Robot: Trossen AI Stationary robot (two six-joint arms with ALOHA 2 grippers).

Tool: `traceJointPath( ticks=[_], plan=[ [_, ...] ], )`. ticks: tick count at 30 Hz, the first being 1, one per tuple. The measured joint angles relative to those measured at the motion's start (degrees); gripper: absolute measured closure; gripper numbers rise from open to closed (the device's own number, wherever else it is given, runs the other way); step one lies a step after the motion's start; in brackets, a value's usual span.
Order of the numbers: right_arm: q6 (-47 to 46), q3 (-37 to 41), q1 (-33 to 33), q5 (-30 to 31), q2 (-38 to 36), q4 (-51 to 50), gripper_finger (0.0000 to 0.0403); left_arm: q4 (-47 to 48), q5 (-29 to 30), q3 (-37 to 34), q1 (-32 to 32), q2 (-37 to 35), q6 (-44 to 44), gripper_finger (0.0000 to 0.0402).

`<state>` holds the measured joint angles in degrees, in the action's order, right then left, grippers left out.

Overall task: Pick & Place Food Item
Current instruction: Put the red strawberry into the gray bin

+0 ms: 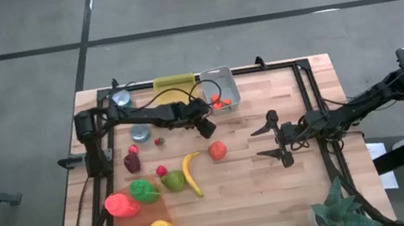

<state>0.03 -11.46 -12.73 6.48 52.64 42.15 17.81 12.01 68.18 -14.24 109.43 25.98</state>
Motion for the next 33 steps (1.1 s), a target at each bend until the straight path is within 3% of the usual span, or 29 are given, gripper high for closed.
traceJointPath(
  ticks=[25,33],
  plan=[
    [0.00,0.00,0.01,0.01,0.00,-0.02,0.0097,-2.34,-2.76,-0.73,-0.11,3.37,2.27,0.0218],
    [0.00,0.00,0.00,0.00,0.00,-0.02,0.0097,-1.58,-3.28,-0.74,-0.11,3.35,2.63,0.0148]
  ],
)
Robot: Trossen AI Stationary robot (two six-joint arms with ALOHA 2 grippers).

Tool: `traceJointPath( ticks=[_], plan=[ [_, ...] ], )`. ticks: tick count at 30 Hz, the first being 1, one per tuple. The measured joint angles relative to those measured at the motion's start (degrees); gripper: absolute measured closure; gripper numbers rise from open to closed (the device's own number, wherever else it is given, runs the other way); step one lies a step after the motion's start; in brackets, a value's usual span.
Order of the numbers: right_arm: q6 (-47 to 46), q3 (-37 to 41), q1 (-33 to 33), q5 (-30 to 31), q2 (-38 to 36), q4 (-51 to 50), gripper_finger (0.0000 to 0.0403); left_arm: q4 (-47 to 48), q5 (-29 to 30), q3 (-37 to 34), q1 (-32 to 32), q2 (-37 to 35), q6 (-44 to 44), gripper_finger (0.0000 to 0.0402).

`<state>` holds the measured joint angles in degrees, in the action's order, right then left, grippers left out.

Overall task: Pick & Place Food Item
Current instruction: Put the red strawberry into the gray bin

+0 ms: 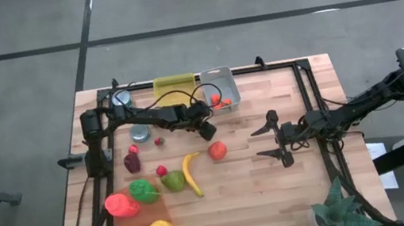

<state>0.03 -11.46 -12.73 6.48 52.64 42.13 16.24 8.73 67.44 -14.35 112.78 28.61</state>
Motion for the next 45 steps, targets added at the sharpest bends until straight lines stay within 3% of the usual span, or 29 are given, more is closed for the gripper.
traceJointPath(
  ticks=[9,30,35,45],
  plan=[
    [0.00,0.00,0.02,0.00,0.00,0.00,0.0097,3.52,0.00,-0.01,-0.04,-0.12,0.02,0.0079],
    [0.00,0.00,0.01,0.01,-0.01,0.00,0.0097,3.07,-0.11,-0.37,2.43,-0.07,1.43,0.0078],
    [0.00,0.00,0.02,0.00,0.00,0.00,0.0097,3.07,-0.20,-0.37,2.40,-0.05,1.41,0.0115],
    [0.00,0.00,0.01,0.01,-0.01,0.00,0.0097,2.62,-0.31,-0.37,2.43,-0.01,1.28,0.0242]
  ],
)
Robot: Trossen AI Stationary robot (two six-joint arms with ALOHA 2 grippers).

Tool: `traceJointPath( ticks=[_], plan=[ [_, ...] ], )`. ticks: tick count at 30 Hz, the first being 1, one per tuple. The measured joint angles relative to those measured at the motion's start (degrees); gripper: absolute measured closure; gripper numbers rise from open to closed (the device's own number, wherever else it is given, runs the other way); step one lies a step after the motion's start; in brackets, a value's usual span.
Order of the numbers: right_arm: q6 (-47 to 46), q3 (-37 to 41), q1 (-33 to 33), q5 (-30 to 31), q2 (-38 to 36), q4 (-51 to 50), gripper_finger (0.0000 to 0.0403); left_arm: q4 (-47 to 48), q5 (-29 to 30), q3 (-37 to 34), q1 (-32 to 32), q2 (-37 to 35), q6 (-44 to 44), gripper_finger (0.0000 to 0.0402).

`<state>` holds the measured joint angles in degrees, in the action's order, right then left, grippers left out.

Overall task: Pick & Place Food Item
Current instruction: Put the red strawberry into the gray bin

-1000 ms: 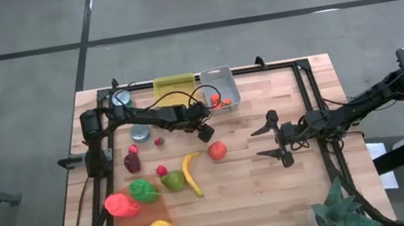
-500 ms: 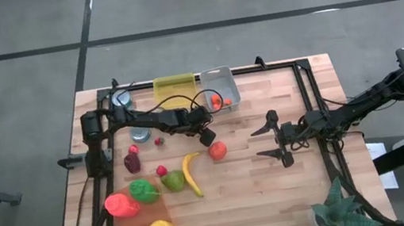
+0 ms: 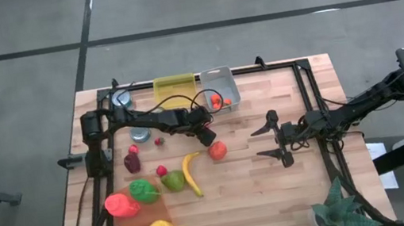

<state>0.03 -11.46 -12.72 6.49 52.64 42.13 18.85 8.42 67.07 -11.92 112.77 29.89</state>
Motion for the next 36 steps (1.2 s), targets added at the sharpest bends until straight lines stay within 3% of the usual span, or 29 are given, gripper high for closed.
traceJointPath(
  ticks=[9,26,30,36],
  plan=[
    [0.00,0.00,0.00,0.01,0.01,0.00,0.0097,0.27,0.05,-0.02,-0.07,0.07,0.04,0.0300],
    [0.00,0.00,0.00,0.00,0.01,0.00,0.0097,-0.13,0.07,-0.02,-0.17,0.07,0.63,0.0301],
    [-0.02,0.00,0.01,0.01,0.01,0.00,0.0097,-0.25,-0.10,-0.02,-0.17,0.07,0.66,0.0272],
    [0.00,0.00,0.01,-0.01,0.00,0.00,0.0097,-1.62,-1.86,-0.02,-0.17,0.00,0.94,0.0171]
  ],
)
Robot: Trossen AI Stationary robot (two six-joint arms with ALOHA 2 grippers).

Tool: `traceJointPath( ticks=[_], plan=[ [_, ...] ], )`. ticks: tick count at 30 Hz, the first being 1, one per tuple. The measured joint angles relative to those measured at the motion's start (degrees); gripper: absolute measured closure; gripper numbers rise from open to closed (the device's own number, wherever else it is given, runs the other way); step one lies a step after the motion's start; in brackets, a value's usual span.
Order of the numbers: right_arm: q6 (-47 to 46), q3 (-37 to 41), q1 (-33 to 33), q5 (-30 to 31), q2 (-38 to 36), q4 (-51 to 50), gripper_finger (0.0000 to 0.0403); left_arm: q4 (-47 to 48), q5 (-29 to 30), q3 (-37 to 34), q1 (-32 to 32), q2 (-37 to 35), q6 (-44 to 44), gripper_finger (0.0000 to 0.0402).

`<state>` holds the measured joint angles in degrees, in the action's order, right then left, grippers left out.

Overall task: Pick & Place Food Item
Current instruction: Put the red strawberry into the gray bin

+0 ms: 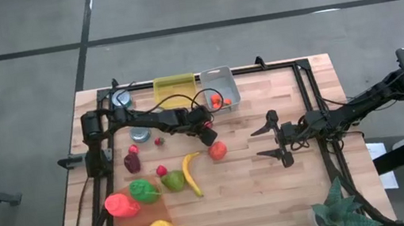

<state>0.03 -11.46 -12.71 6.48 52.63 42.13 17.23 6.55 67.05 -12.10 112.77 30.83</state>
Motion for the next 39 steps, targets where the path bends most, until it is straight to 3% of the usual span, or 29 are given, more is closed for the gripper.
traceJointPath(
  ticks=[5,11,25,39],
  plan=[
    [0.00,0.00,0.00,0.01,0.01,-0.02,0.0097,-1.24,-1.03,0.85,0.00,-0.22,0.59,0.0100],
    [0.00,0.00,0.00,0.00,0.01,0.00,0.0097,-1.86,1.06,1.28,-0.26,-0.24,0.15,0.0055],
    [-0.02,0.00,0.00,0.02,-0.01,-0.02,0.0097,-6.24,3.25,-0.38,-0.44,-0.13,-7.60,0.0050],
    [0.00,0.00,-0.02,0.00,0.01,0.00,0.0097,-16.00,-2.15,-5.73,-3.43,-0.04,-8.98,0.0050]
  ],
)
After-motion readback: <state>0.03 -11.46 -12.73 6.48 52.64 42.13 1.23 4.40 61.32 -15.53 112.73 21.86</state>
